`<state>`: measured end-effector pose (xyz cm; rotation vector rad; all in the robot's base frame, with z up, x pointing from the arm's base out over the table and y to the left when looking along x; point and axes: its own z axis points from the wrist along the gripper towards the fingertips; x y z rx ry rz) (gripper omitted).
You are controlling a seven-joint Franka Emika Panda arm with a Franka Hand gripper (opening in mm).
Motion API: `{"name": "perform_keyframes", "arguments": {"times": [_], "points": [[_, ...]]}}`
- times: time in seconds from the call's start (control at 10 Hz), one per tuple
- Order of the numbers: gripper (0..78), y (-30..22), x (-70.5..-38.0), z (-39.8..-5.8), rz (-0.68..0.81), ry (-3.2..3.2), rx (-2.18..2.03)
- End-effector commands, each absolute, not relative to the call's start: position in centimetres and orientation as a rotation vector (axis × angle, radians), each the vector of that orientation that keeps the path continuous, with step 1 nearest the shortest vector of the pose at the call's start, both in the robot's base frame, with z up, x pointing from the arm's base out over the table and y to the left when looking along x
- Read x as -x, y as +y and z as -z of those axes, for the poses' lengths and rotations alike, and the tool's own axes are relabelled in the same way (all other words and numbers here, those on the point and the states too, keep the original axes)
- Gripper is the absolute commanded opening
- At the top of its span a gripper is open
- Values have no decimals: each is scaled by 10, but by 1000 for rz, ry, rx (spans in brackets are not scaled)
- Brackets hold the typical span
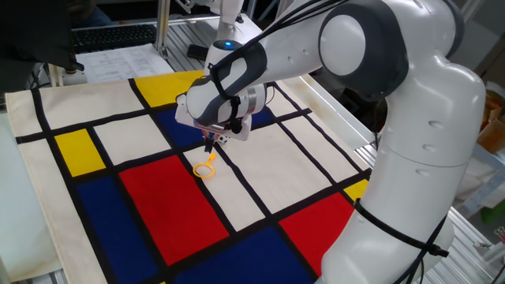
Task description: Attach the bubble ring to the ball
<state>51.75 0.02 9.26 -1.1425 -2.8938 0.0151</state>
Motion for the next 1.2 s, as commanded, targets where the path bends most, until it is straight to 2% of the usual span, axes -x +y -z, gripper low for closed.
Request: {"name": "perform_keyframes", "arguments": {"times": [0.1, 1.1, 1.2], "points": [[0, -14, -508, -80, 22, -2928, 1115], [0, -14, -509, -68, 58, -2934, 1116], [774, -14, -509, -68, 58, -2934, 1116]]}}
